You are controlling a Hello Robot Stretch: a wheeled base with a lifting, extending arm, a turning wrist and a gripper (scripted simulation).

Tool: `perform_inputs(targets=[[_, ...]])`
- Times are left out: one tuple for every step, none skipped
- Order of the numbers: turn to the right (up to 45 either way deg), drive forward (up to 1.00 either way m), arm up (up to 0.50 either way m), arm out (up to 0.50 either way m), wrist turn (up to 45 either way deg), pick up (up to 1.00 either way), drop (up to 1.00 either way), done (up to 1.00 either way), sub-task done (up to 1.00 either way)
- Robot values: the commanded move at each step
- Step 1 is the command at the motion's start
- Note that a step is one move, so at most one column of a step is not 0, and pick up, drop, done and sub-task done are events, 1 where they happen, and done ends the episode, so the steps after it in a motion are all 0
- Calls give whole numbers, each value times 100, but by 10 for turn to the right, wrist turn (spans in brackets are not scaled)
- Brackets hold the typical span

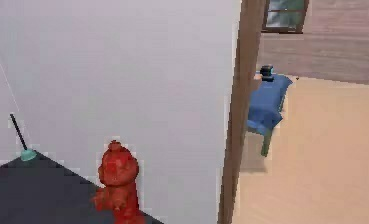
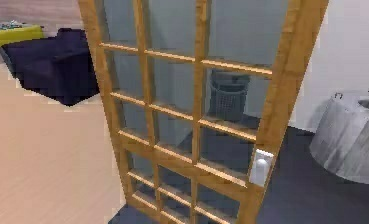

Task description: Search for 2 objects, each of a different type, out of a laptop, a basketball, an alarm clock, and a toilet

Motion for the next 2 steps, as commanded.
perform_inputs(targets=[[-450,0,0,0,0,0,0,0,0],[-450,0,0,0,0,0,0,0,0]])
